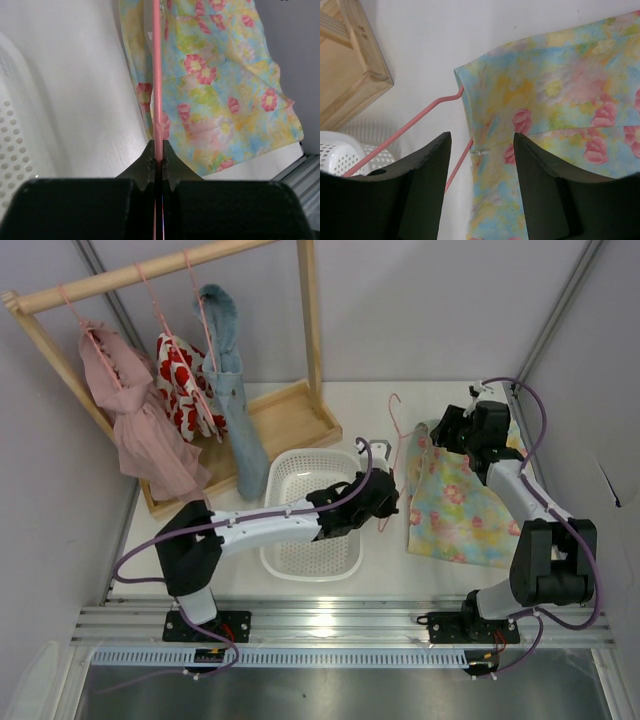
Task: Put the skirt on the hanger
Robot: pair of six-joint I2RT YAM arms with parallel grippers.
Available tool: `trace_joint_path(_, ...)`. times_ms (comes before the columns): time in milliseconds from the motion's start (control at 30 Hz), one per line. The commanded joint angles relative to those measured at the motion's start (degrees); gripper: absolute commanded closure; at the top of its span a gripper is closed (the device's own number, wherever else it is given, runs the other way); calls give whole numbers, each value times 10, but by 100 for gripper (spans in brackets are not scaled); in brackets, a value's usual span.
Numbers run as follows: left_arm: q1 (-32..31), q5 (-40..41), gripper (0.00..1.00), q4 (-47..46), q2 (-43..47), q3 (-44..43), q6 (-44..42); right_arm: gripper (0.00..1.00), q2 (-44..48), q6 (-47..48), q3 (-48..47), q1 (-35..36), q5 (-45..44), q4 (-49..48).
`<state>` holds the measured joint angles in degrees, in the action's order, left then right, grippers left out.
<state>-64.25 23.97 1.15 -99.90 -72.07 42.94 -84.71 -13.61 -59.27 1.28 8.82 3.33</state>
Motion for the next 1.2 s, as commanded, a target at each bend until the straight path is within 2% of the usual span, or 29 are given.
trace_joint_path(0,8,10,100,156,30,-58,-6,41,34,-40,11,1,-7,26)
trace_joint_path(167,25,-18,100,236,65,-72,-45,41,42,-45,6,0,-6,58)
trace_joint_path(400,54,-47,100,315,186,-47,-92,40,50,-54,10,0,-7,75)
trace_joint_path(533,69,-24,100,331,269,-43,-99,41,52,-73,24,-1,-2,64)
trace_joint_path(667,92,-12,100,387,282,-49,-97,40,67,-86,42,-2,-2,47)
trace_joint_path(833,94,79,100,478,291,-69,-96,40,84,-74,42,-3,-13,62)
trace_joint_path(1000,94,82,100,490,353,-40,-102,40,90,-67,49,-2,-21,67)
trace_joint_path(1167,97,85,100,540,370,-40,-88,40,86,-72,53,-2,-14,61)
